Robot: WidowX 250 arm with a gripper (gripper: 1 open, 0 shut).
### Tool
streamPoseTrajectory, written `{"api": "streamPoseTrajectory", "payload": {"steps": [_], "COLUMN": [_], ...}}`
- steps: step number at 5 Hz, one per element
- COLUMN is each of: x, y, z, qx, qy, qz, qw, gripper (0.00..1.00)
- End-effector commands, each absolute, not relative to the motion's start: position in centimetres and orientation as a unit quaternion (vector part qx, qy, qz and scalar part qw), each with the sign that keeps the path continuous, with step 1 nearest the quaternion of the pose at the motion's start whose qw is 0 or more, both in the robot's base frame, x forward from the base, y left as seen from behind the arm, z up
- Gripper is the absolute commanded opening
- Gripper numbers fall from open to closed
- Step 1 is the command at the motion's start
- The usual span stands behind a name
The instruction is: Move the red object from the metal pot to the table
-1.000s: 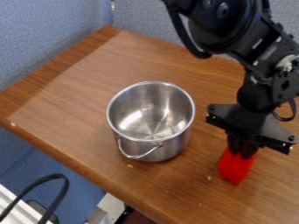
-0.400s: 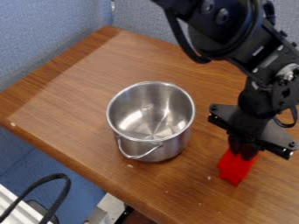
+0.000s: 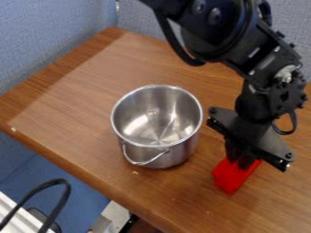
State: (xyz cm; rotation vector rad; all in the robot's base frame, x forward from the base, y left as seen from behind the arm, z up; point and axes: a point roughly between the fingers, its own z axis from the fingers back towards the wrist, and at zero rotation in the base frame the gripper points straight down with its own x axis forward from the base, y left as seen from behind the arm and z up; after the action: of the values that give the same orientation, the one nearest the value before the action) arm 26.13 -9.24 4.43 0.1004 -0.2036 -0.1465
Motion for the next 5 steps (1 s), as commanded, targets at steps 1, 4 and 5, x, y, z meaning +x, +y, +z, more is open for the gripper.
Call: {"api": "streamPoseTrajectory", "payload": {"steps": [1, 4, 5], "x": [26.5, 26.0, 26.2], "y": [-8.1, -8.8, -8.7], "z": [3.4, 1.8, 1.8], "qx": [0.056, 0.044, 0.043], "qy": [-0.085, -0.065, -0.058], "qz": [-0.069, -0.108, -0.095], "qw": [0.992, 0.991, 0.993], "gripper": [1.0, 1.0, 1.0]}}
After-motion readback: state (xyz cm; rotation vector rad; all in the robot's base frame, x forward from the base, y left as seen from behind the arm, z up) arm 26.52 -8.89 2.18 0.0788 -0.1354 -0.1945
